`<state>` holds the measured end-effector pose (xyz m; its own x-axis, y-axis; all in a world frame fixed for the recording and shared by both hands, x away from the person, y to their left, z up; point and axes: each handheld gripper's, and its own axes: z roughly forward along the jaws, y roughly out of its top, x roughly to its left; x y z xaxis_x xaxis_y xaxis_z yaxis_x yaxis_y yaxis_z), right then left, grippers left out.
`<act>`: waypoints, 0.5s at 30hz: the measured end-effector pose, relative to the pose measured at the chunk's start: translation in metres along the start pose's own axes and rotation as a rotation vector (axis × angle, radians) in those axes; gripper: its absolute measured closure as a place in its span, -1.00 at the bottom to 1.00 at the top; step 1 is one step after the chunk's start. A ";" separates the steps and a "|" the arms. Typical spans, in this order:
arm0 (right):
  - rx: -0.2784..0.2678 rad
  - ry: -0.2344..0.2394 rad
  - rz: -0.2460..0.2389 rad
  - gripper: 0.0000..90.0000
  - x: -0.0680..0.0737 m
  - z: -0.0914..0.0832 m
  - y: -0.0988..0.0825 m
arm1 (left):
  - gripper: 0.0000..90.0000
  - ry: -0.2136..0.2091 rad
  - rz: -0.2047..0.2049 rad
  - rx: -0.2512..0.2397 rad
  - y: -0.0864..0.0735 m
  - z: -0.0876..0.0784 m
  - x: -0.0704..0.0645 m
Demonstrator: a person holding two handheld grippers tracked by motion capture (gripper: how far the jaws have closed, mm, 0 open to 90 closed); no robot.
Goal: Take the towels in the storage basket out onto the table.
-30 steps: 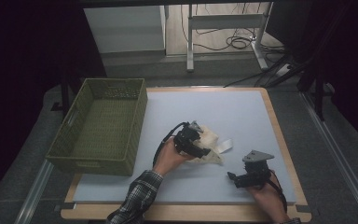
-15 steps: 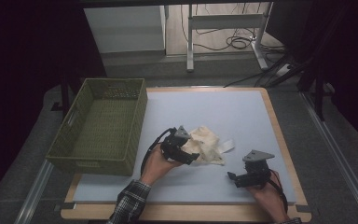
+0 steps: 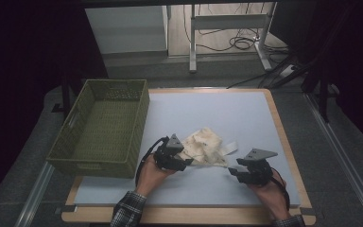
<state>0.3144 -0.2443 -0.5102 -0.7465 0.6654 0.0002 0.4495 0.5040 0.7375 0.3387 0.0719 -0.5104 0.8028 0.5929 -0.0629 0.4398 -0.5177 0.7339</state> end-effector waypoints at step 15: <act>0.072 0.061 -0.066 0.79 0.004 0.041 0.051 | 0.79 -0.058 -0.019 -0.013 0.010 0.021 0.002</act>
<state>0.3547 -0.1936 -0.5004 -0.8029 0.5961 -0.0041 0.4310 0.5852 0.6869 0.3533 0.0547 -0.5175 0.8167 0.5653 -0.1159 0.4503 -0.4986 0.7407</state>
